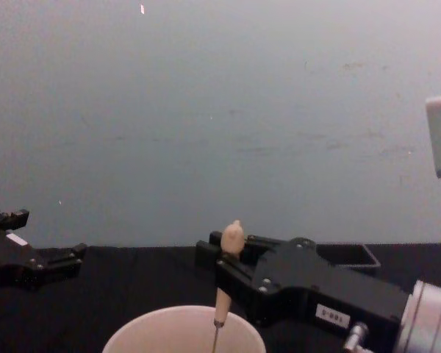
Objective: Pick up the stirring spoon with one hand, stir inside the cup, then place it back in its original position.
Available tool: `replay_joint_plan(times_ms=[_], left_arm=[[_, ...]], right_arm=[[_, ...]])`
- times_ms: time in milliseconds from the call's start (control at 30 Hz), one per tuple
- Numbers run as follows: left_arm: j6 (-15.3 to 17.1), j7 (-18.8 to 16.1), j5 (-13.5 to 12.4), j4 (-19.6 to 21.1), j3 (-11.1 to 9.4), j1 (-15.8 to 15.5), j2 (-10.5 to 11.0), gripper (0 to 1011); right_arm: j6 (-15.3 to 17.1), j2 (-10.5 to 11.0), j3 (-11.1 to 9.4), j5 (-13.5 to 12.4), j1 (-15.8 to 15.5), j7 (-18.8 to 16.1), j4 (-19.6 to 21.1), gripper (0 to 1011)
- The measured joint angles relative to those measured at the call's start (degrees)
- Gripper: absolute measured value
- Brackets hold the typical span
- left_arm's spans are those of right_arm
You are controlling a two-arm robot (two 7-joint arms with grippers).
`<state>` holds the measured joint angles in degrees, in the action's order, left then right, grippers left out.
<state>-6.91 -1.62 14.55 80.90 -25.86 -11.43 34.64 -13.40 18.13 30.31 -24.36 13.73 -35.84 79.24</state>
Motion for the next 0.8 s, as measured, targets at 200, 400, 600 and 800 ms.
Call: replay_joint_plan(times_ms=[200, 400, 600, 800], left_arm=[[0.00, 0.00, 0.00, 0.00, 0.00, 0.00, 0.00, 1001], [0.00, 0.00, 0.00, 0.00, 0.00, 0.00, 0.00, 1001], [0.00, 0.00, 0.00, 0.00, 0.00, 0.00, 0.00, 1001], [0.00, 0.00, 0.00, 0.00, 0.00, 0.00, 0.00, 1001]], right_arm=[[0.27, 0.79, 0.35, -0.13, -0.89, -0.40, 1.52, 164], [0.46, 1.44, 0.99, -0.25, -1.47, -1.10, 2.78, 164], [0.56, 1.56, 1.86, -0.28, -1.52, -1.65, 3.25, 164], [0.61, 0.51, 3.00, 0.22, -0.23, -1.83, 2.17, 164]])
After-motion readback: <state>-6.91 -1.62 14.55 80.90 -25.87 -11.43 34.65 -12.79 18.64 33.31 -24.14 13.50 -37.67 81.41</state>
